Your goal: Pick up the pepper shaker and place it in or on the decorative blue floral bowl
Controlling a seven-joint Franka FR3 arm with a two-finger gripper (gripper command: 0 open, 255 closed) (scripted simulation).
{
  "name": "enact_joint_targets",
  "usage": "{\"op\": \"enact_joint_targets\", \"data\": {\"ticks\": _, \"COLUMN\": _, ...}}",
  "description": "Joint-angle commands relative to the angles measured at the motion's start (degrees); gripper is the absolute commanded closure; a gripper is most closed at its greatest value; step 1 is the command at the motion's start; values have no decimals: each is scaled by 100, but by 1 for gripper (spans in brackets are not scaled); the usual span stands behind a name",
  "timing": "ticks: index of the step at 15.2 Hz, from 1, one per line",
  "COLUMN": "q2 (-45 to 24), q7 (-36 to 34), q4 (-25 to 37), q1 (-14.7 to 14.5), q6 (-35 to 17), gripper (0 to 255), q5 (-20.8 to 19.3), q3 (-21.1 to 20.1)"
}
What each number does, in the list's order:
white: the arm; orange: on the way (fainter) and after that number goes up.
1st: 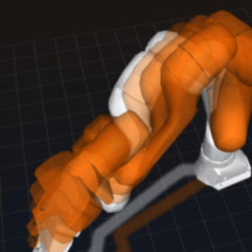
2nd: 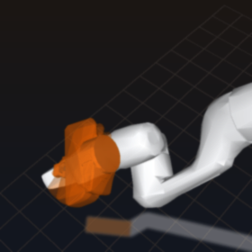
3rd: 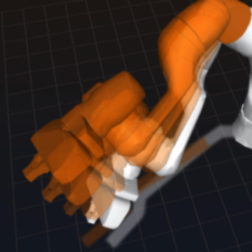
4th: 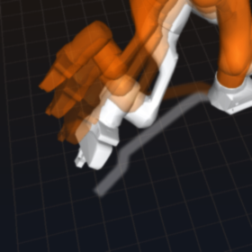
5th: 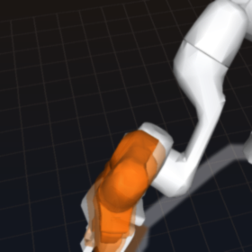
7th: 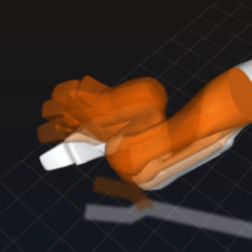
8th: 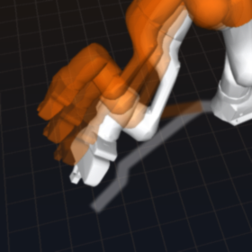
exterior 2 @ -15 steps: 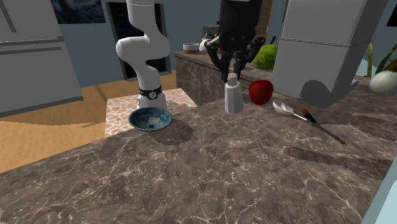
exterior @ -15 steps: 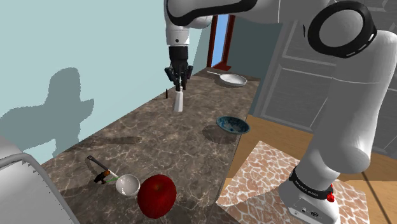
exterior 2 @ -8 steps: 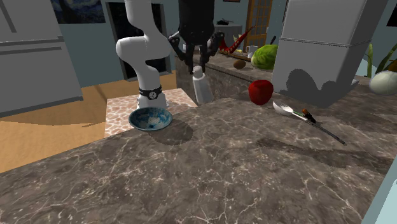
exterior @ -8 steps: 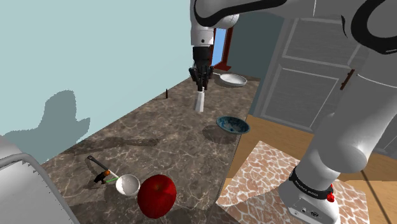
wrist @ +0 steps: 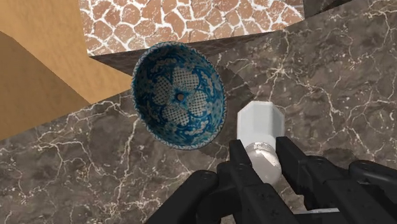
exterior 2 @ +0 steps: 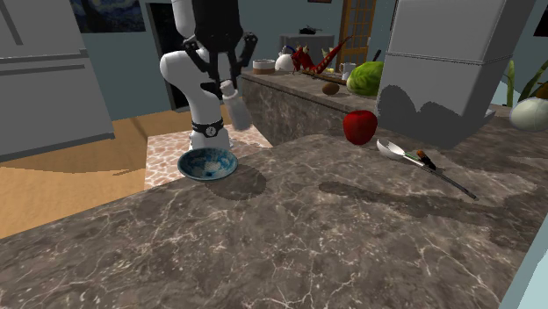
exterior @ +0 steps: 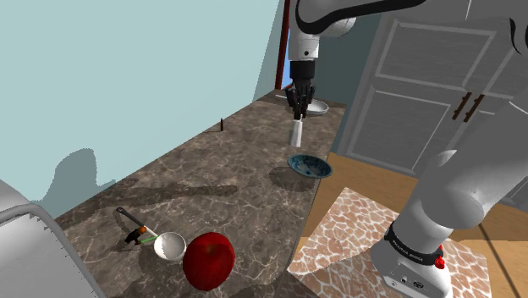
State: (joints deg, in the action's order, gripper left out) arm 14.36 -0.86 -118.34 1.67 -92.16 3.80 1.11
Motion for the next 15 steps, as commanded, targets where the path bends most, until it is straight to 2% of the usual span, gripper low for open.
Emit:
{"op": "enact_joint_targets", "data": {"ticks": 1, "q2": 323, "q7": 190, "q4": -250, "q1": 91, "q6": 85, "gripper": 255, "q5": -82, "q3": 123}}
{"op": "enact_joint_targets", "data": {"ticks": 5, "q2": 955, "q7": 590, "q4": -716, "q1": 293, "q6": 268, "gripper": 255, "q5": -308, "q3": 400}}
{"op": "enact_joint_targets", "data": {"ticks": 15, "q2": 897, "q7": 621, "q4": -1438, "q1": 299, "q6": -511, "gripper": 255, "q5": -314, "q3": 415}}
